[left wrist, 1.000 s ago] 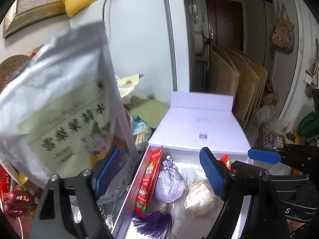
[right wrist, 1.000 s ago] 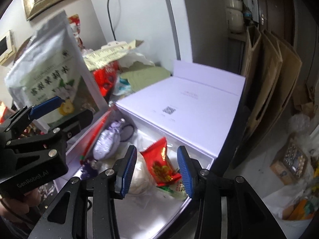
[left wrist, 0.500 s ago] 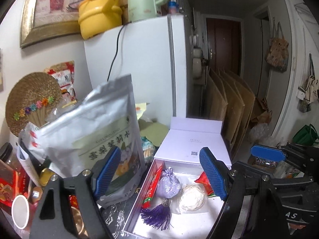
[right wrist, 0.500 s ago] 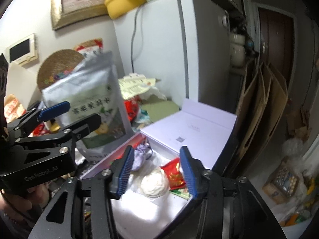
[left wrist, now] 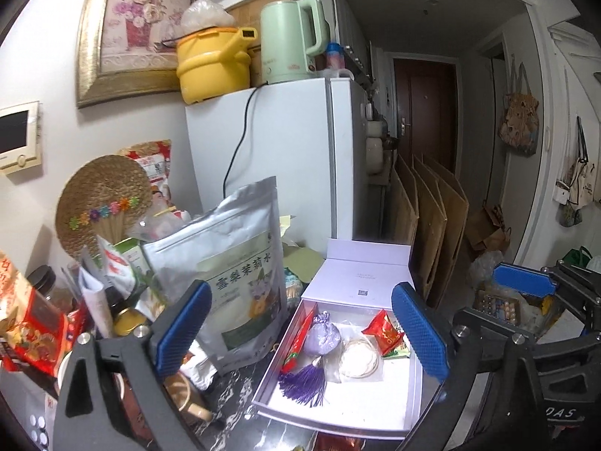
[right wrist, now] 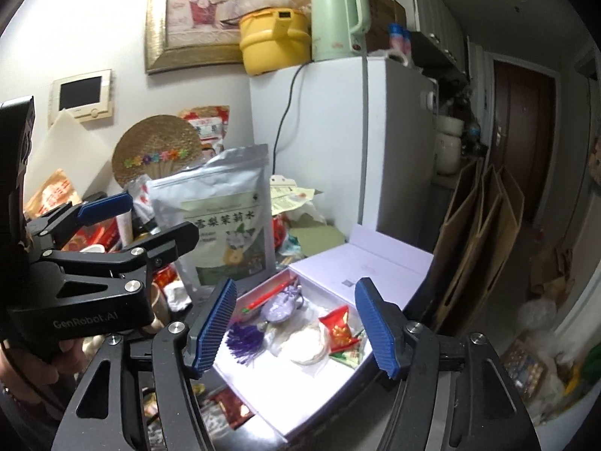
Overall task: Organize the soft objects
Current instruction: 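Withdraw both tools from the box back over the counter snacks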
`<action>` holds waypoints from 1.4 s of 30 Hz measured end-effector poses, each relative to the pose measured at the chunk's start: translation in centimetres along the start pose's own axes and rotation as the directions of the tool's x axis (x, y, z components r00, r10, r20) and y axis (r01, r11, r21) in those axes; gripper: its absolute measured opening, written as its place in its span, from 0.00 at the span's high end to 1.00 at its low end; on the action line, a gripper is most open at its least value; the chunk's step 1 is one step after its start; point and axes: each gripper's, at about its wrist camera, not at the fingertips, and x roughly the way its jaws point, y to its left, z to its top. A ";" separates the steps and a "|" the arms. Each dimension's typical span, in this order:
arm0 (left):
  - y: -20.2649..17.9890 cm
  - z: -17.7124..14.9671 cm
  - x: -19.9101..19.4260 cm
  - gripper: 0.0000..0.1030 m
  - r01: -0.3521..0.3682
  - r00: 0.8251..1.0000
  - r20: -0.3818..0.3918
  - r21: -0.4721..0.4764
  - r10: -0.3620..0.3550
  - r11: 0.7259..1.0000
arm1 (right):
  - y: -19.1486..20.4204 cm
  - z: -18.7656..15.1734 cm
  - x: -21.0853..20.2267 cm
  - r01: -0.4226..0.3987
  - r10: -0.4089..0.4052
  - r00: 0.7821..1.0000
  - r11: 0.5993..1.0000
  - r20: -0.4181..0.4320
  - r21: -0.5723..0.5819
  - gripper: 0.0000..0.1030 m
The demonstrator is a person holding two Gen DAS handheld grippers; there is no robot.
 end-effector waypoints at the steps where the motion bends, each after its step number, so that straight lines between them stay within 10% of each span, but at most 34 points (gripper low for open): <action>1: 0.0 -0.1 -0.4 0.05 -0.005 1.000 0.000 0.001 0.005 1.000 | 0.2 -0.1 -0.5 -0.002 0.002 1.000 1.000 0.008 -0.002 0.33; 19: 0.3 -6.4 -6.4 0.04 -0.008 0.999 -0.054 0.007 0.009 1.000 | 3.3 -5.5 -6.1 0.003 -0.003 1.000 1.000 0.005 0.001 0.30; 42: 2.7 -16.0 -4.2 0.04 -0.031 0.969 -0.245 -0.087 0.009 0.996 | 5.0 -14.3 -2.7 -0.024 0.043 0.983 0.994 -0.180 0.107 0.30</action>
